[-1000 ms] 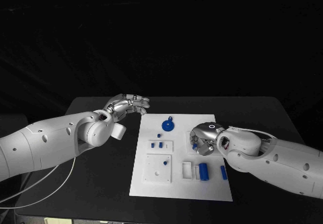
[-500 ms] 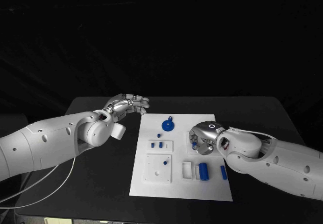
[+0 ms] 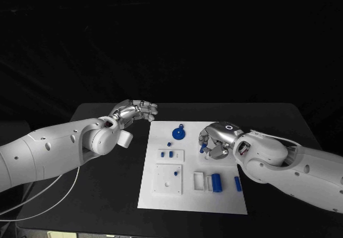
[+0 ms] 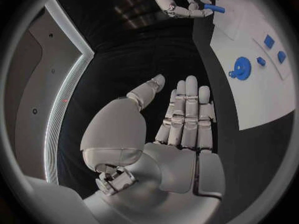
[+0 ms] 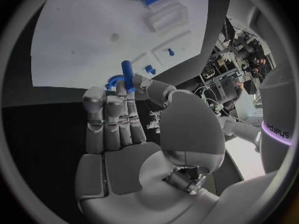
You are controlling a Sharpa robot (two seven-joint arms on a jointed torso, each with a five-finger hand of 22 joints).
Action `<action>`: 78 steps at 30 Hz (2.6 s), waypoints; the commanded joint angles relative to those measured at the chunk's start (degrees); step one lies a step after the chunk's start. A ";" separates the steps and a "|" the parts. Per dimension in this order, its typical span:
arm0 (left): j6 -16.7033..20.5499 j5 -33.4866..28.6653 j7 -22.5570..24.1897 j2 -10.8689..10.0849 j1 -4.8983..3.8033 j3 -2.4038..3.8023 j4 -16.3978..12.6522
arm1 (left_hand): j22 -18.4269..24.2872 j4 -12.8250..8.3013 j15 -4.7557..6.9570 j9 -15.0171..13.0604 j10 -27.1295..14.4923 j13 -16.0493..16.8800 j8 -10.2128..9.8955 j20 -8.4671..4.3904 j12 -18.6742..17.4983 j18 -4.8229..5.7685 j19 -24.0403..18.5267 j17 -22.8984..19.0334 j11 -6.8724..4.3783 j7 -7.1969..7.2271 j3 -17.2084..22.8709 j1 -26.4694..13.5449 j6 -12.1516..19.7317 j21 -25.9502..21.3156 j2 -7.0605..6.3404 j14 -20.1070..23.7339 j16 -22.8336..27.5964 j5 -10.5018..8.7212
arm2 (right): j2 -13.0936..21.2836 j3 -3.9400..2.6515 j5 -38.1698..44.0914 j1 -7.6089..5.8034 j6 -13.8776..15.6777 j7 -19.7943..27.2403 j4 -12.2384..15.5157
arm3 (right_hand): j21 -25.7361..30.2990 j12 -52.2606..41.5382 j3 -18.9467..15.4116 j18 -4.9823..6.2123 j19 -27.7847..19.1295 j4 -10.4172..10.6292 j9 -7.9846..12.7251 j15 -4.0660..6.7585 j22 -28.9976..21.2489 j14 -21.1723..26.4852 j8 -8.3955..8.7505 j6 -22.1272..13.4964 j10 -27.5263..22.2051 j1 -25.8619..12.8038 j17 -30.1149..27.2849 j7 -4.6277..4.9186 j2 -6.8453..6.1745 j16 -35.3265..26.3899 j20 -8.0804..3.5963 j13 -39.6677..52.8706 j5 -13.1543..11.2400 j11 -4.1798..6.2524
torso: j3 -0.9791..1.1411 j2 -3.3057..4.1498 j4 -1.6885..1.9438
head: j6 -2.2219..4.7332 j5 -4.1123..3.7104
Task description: Assemble the parts on the task board
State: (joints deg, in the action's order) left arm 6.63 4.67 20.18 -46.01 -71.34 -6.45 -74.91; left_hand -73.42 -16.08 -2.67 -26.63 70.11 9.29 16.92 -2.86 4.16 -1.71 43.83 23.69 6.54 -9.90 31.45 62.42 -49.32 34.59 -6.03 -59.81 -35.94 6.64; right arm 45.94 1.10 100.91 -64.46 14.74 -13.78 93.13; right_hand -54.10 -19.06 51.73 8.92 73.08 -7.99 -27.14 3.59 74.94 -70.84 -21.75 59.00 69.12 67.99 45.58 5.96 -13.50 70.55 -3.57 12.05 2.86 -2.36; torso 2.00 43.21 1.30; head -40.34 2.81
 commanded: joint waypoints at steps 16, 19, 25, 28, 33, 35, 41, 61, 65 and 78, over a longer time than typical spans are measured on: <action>-0.64 -0.46 0.38 0.88 -0.07 0.05 0.18 | -0.07 0.16 -0.14 0.06 -0.32 -0.09 0.15 0.00 -0.03 -0.79 0.26 0.16 0.05 0.02 -0.21 -0.11 0.44 -0.21 -0.14 -0.34 0.34 0.14 | -11.10 1.66 0.41 2.72 2.14 3.59 -0.91 | -0.18 -0.21 0.43 6.08 0.07 -0.07 -0.26 0.55 0.81 -0.13 -0.24 0.46 1.62 0.43 -0.10 -0.01 -0.01 0.05 -0.48 0.01 -0.06 0.13 | -0.02 0.02 0.17 | -0.52 2.19; -0.61 -0.46 0.36 1.02 -0.07 0.05 0.23 | -0.08 0.15 -0.14 0.06 -0.31 -0.09 0.15 0.00 -0.03 -0.79 0.26 0.19 0.05 0.02 -0.21 -0.09 0.44 -0.22 -0.16 -0.34 0.36 0.14 | -12.59 2.38 0.98 3.15 1.90 3.60 -1.10 | -0.17 -0.18 0.42 6.08 0.09 -0.17 -0.27 0.55 0.79 -0.15 -0.21 0.42 1.58 0.42 -0.12 0.00 0.09 0.01 -0.51 0.03 -0.07 0.13 | -0.05 0.02 0.12 | -0.53 2.53; -0.68 -0.46 0.36 1.30 -0.07 0.05 0.31 | -0.09 0.14 -0.14 0.05 -0.30 -0.09 0.16 0.00 -0.02 -0.79 0.26 0.23 0.04 0.03 -0.20 -0.06 0.43 -0.23 -0.18 -0.34 0.41 0.14 | -14.40 4.10 3.20 3.56 1.25 3.77 -2.35 | -0.15 -0.14 0.38 6.08 0.10 -0.45 -0.29 0.55 0.78 -0.17 -0.19 0.38 1.54 0.42 -0.15 0.00 0.17 -0.04 -0.57 0.06 -0.06 0.12 | -0.08 0.02 0.11 | -0.54 3.09; -0.69 -0.46 0.34 1.36 -0.07 0.05 0.33 | -0.09 0.14 -0.14 0.05 -0.30 -0.09 0.17 0.00 -0.02 -0.79 0.26 0.25 0.04 0.03 -0.19 -0.05 0.43 -0.24 -0.18 -0.34 0.42 0.14 | -14.87 4.90 3.98 3.79 0.80 3.83 -2.93 | -0.14 -0.13 0.37 6.08 0.10 -0.60 -0.31 0.55 0.77 -0.18 -0.19 0.39 1.54 0.43 -0.16 0.00 0.21 -0.07 -0.60 0.08 -0.06 0.12 | -0.04 0.01 0.08 | -0.72 3.59; -0.72 -0.46 0.33 1.44 -0.07 0.05 0.43 | -0.10 0.14 -0.15 0.05 -0.29 -0.09 0.17 0.00 -0.02 -0.79 0.26 0.27 0.04 0.03 -0.19 -0.05 0.43 -0.25 -0.19 -0.34 0.45 0.13 | -15.24 6.33 4.13 3.88 0.51 3.86 -3.58 | -0.14 -0.12 0.37 6.08 0.11 -0.71 -0.32 0.55 0.77 -0.19 -0.18 0.39 1.54 0.43 -0.17 0.00 0.25 -0.08 -0.62 0.10 -0.06 0.12 | -0.02 0.01 0.05 | -0.99 3.79; -0.76 -0.46 0.33 1.47 -0.07 0.05 0.46 | -0.10 0.14 -0.15 0.05 -0.29 -0.09 0.17 0.00 -0.02 -0.78 0.26 0.28 0.04 0.03 -0.19 -0.05 0.43 -0.26 -0.19 -0.34 0.46 0.13 | -15.28 6.90 4.25 3.88 0.42 3.90 -3.74 | -0.14 -0.11 0.36 6.08 0.11 -0.76 -0.32 0.55 0.77 -0.20 -0.18 0.39 1.54 0.43 -0.17 0.00 0.26 -0.09 -0.63 0.10 -0.06 0.12 | -0.01 0.01 0.05 | -1.12 3.86; -0.78 -0.46 0.31 1.43 -0.07 0.05 0.54 | -0.11 0.15 -0.15 0.05 -0.28 -0.09 0.18 0.01 -0.02 -0.78 0.26 0.31 0.04 0.03 -0.19 -0.05 0.43 -0.27 -0.18 -0.34 0.49 0.13 | -14.88 7.05 4.45 4.03 0.20 3.83 -3.98 | -0.13 -0.10 0.35 6.08 0.12 -0.89 -0.34 0.55 0.76 -0.21 -0.18 0.39 1.54 0.43 -0.17 0.00 0.32 -0.10 -0.64 0.13 -0.07 0.12 | 0.04 0.02 0.02 | -1.61 4.07; -0.98 -0.46 0.28 1.50 -0.07 0.04 0.67 | -0.13 0.18 -0.17 0.06 -0.27 -0.10 0.19 0.02 -0.01 -0.77 0.27 0.42 0.04 0.03 -0.19 -0.05 0.44 -0.31 -0.18 -0.34 0.60 0.13 | -14.98 7.43 4.81 4.25 -0.05 3.74 -4.45 | -0.15 -0.10 0.29 6.08 0.14 -1.17 -0.38 0.55 0.77 -0.26 -0.18 0.41 1.58 0.33 -0.17 0.00 0.44 -0.11 -0.67 0.19 -0.07 0.13 | -0.04 0.00 0.04 | -2.11 4.28; -0.98 -0.46 0.27 1.50 -0.07 0.04 0.71 | -0.14 0.19 -0.17 0.06 -0.27 -0.10 0.20 0.02 -0.01 -0.77 0.28 0.45 0.04 0.03 -0.18 -0.05 0.45 -0.33 -0.18 -0.34 0.63 0.13 | -15.20 7.48 4.78 4.46 -0.13 3.79 -4.56 | -0.15 -0.10 0.28 6.08 0.14 -1.21 -0.39 0.55 0.77 -0.27 -0.18 0.42 1.59 0.30 -0.17 0.00 0.48 -0.11 -0.67 0.20 -0.06 0.13 | -0.04 0.00 0.05 | -2.15 4.39; -1.03 -0.46 0.23 1.47 -0.07 0.04 0.72 | -0.16 0.19 -0.17 0.06 -0.27 -0.11 0.20 0.02 -0.01 -0.77 0.28 0.53 0.03 0.02 -0.18 -0.04 0.47 -0.36 -0.17 -0.36 0.70 0.13 | -15.37 7.71 5.91 4.88 0.17 3.24 -5.18 | -0.15 -0.09 0.26 6.08 0.16 -1.36 -0.41 0.56 0.77 -0.28 -0.18 0.43 1.60 0.24 -0.17 -0.01 0.57 -0.12 -0.69 0.24 -0.06 0.14 | -0.03 0.00 0.02 | -2.45 4.61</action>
State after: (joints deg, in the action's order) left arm 6.49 4.53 20.08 -44.63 -71.34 -6.45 -74.11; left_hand -73.48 -16.08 -2.67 -26.64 70.11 9.25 16.92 -2.86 4.16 -1.71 43.83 24.13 6.54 -9.90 31.46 62.42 -49.32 34.60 -6.03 -59.80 -35.49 6.64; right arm 30.64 8.71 105.25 -59.73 15.37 -10.45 88.09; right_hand -54.10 -18.96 51.95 8.87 73.38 -9.02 -27.52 3.76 74.95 -71.07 -21.56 59.16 69.25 68.20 45.49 5.98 -13.29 70.54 -3.88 12.20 2.66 -2.25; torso 1.96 43.21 1.35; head -42.78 7.37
